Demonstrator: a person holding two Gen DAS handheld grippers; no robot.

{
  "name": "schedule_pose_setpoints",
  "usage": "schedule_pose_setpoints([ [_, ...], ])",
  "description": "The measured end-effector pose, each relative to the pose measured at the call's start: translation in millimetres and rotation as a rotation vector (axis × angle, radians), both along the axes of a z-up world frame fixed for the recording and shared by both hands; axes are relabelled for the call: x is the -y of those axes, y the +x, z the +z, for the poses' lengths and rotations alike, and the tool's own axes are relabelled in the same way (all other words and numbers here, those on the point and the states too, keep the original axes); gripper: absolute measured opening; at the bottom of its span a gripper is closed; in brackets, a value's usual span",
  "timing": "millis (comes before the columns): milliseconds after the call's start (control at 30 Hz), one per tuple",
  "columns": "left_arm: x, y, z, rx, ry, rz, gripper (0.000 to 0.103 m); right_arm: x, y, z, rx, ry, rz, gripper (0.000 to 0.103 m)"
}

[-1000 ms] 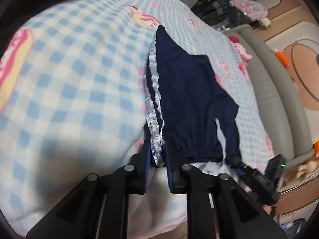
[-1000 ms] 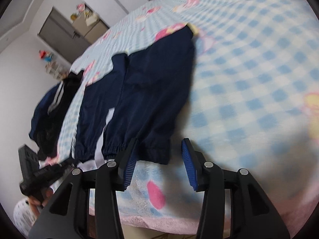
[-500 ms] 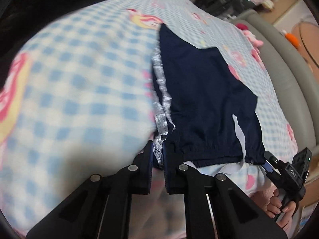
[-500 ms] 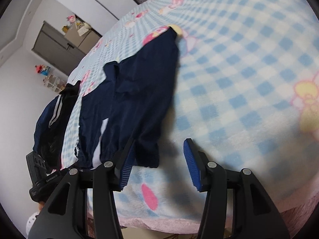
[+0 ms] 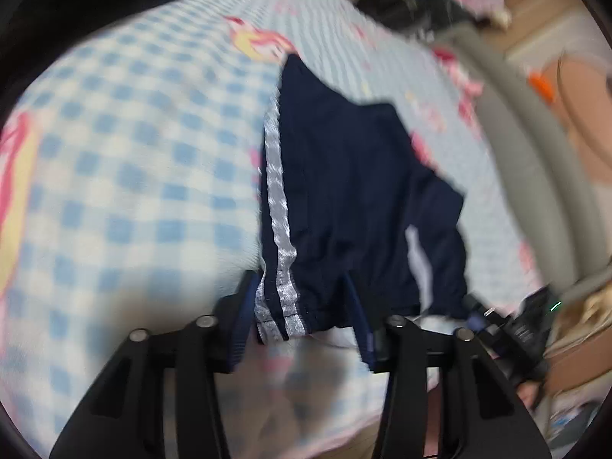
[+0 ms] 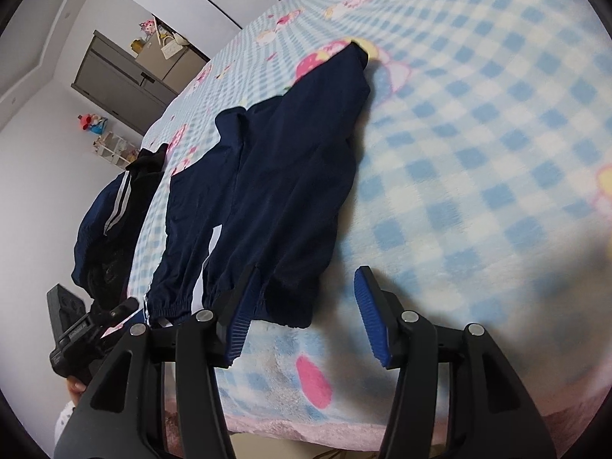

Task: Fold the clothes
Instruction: 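Press both grippers along the leg hems of the navy shorts, then grasp the leg hems of the navy shorts with both grippers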

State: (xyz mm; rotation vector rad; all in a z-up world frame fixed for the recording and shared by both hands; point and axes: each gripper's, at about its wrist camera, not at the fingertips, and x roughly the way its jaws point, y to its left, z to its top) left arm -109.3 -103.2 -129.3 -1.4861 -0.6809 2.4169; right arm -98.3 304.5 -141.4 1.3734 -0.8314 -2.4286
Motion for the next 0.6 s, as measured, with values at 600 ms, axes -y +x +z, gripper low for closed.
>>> schedule_pose_setpoints([
  [600,-2.8,5.0,-9.8,0.037,-0.036,0.006,0.017,19.8,-20.7,-10.9,0.051,0.067,0.073,0.017],
])
